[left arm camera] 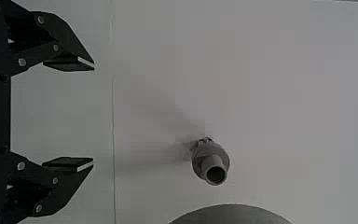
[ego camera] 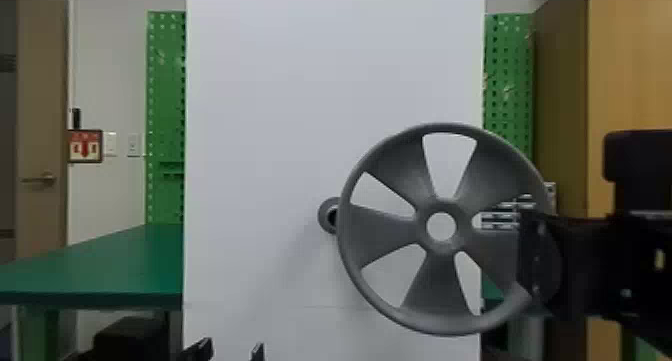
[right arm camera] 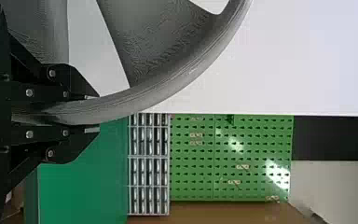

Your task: Hold the wheel and insert it

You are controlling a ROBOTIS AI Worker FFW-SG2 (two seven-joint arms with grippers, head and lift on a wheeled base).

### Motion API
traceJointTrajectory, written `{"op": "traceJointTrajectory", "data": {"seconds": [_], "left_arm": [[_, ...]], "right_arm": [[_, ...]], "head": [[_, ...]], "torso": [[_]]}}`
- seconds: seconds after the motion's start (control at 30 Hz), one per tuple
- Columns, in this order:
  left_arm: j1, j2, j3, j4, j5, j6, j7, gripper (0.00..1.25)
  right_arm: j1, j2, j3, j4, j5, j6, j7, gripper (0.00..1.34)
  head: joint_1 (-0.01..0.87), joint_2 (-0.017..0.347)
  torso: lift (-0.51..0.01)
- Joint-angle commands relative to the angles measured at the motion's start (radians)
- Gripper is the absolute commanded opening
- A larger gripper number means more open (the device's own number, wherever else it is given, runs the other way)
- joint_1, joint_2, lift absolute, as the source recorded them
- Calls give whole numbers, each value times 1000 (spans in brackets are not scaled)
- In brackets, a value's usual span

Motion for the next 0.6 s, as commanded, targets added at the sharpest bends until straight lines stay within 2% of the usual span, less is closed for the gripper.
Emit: {"op": "traceJointTrajectory", "data": {"seconds": [0.0,0.13,0.33,0.57], "left_arm": [[-4,0,-5,3,0,0,4,732],[-11,0,-13,3,-2,2,4,732],[-17,0,-16,1,-3,9,4,732],[-19,0,-16,3,-5,11,5,732]], "right_arm": [[-4,1,25,25,3,-16,0,180],[-8,1,57,27,0,-25,-35,180],[-7,1,83,47,-75,-63,-100,180],[-13,1,115,94,-108,-106,-106,180]], "head": [[3,69],[3,69],[3,69],[3,69]], "torso": [[-483],[-483],[-483],[-483]]}}
